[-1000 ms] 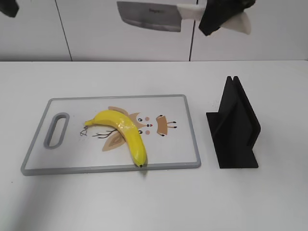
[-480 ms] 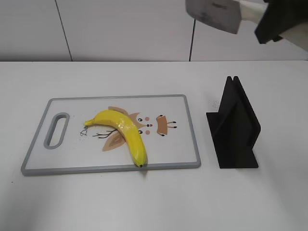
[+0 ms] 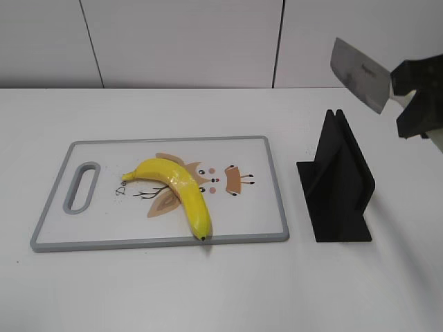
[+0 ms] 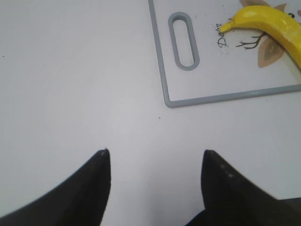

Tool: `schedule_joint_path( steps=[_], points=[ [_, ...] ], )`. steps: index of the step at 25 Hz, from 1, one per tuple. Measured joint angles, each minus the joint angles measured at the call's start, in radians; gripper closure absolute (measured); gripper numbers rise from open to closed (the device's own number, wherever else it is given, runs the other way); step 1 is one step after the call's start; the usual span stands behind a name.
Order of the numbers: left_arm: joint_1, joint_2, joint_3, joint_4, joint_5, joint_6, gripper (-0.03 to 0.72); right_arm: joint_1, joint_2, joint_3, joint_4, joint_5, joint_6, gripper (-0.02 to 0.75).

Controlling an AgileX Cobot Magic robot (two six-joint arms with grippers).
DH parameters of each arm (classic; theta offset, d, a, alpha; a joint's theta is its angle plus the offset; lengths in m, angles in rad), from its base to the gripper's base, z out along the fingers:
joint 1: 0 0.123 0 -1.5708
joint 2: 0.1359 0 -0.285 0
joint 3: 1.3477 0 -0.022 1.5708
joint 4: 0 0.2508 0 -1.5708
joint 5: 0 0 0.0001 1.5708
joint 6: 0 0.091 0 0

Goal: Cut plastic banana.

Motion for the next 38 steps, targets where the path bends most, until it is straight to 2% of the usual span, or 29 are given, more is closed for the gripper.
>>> schedule_joint_path(
  steps=[6, 16, 24, 36, 38],
  points=[
    [0.0, -0.287, 0.162, 0.025, 0.002, -0.002, 0.119, 0.0, 0.0, 0.109, 0.022, -0.087, 0.026, 0.57],
    [0.0, -0.67, 0.268, 0.045, 0.019, -0.002, 0.122, 0.0, 0.057, 0.141, 0.023, -0.149, 0.029, 0.57],
    [0.0, -0.7, 0.275, 0.046, 0.006, -0.002, 0.171, 0.0, 0.149, 0.141, 0.023, -0.157, 0.031, 0.57],
    [0.0, -0.701, 0.275, 0.046, 0.006, -0.002, 0.176, 0.0, 0.187, 0.14, 0.047, -0.139, 0.031, 0.57],
    [0.0, -0.701, 0.275, 0.046, 0.006, -0.002, 0.185, 0.0, 0.188, 0.14, 0.056, -0.122, 0.024, 0.542]
  ],
)
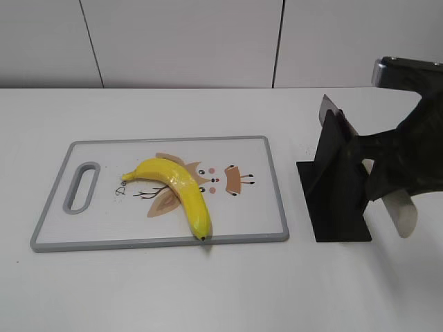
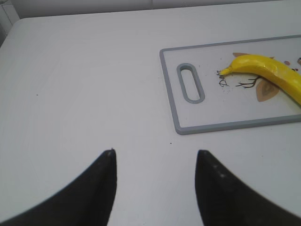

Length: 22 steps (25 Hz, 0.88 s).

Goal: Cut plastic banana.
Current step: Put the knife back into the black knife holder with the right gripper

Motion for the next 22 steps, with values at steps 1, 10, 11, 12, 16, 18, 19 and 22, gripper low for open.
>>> schedule_joint_path(
  steps=[1, 10, 11, 12, 16, 18, 19, 22],
  points=[
    [0.0, 0.0, 0.0, 0.0, 0.0, 0.0, 0.188, 0.0, 0.001, 0.001, 0.006, 0.022, -0.002, 0.484],
    [0.0, 0.0, 0.0, 0.0, -0.001, 0.0, 0.194, 0.0, -0.004, -0.008, 0.013, 0.025, -0.023, 0.087],
    [0.0, 0.0, 0.0, 0.0, -0.001, 0.0, 0.194, 0.0, -0.019, -0.012, 0.013, 0.025, -0.035, 0.084],
    [0.0, 0.0, 0.0, 0.0, -0.001, 0.0, 0.194, 0.0, -0.042, -0.014, 0.013, 0.024, -0.051, 0.083],
    [0.0, 0.0, 0.0, 0.0, -0.001, 0.0, 0.195, 0.0, -0.177, -0.021, 0.013, 0.024, -0.134, 0.083],
    [0.0, 0.0, 0.0, 0.0, -0.001, 0.0, 0.195, 0.0, -0.253, -0.021, 0.015, 0.041, -0.18, 0.083],
    [0.0, 0.0, 0.0, 0.0, -0.001, 0.0, 0.197, 0.0, -0.293, -0.02, 0.016, 0.058, -0.202, 0.083],
    [0.0, 0.0, 0.0, 0.0, -0.001, 0.0, 0.2, 0.0, -0.431, 0.025, 0.016, 0.087, -0.296, 0.083]
  ],
)
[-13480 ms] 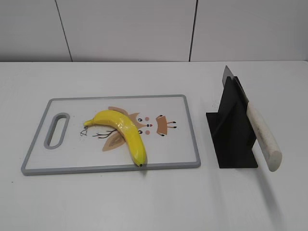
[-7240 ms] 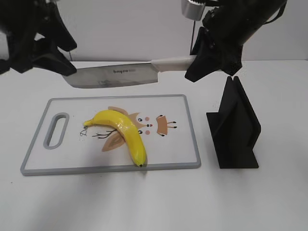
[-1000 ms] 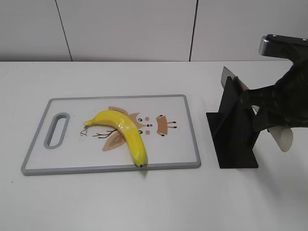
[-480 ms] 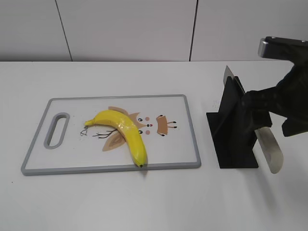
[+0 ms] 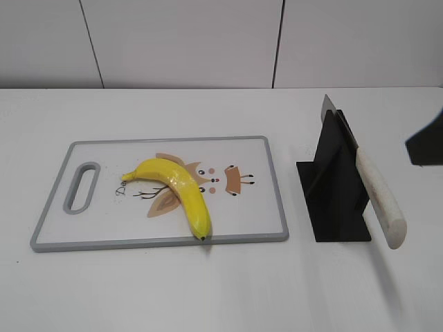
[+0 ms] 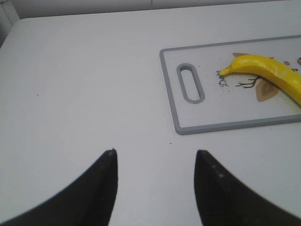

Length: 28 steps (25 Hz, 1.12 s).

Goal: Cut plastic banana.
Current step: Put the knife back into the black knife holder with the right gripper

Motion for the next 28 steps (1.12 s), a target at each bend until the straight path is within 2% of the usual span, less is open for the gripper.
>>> schedule_joint_path(
  steps=[8, 15, 28],
  points=[
    [0.0, 0.0, 0.0, 0.001, 0.0, 0.0, 0.206, 0.0, -0.428, 0.229, -0.009, 0.049, -0.096, 0.092],
    [0.0, 0.0, 0.0, 0.001, 0.0, 0.0, 0.211, 0.0, -0.748, 0.315, -0.033, 0.148, -0.099, 0.13],
    [0.0, 0.0, 0.0, 0.002, 0.0, 0.0, 0.213, -0.005, -1.002, 0.362, -0.032, 0.154, -0.1, 0.143]
  ],
)
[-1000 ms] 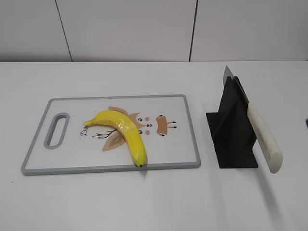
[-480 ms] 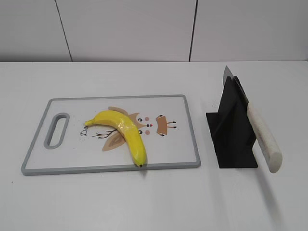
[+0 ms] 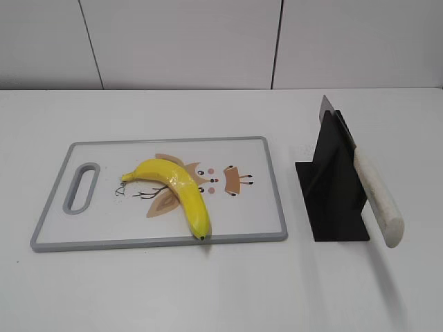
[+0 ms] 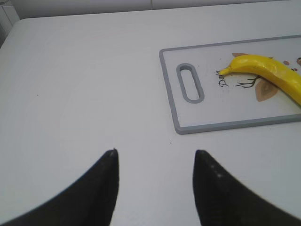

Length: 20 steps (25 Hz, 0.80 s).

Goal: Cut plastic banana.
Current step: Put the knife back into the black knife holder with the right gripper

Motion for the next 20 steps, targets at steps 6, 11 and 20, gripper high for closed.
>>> schedule_joint_path(
  steps=[6, 11, 20],
  points=[
    [0.0, 0.0, 0.0, -0.001, 0.0, 0.0, 0.215, -0.133, -0.005, 0.0, 0.027, 0.0, 0.0, 0.145],
    [0.0, 0.0, 0.0, -0.001, 0.0, 0.0, 0.216, -0.296, -0.005, 0.0, 0.031, 0.0, 0.0, 0.145],
    [0.0, 0.0, 0.0, -0.001, 0.0, 0.0, 0.216, -0.348, -0.005, 0.0, 0.032, 0.0, 0.0, 0.146]
  ],
)
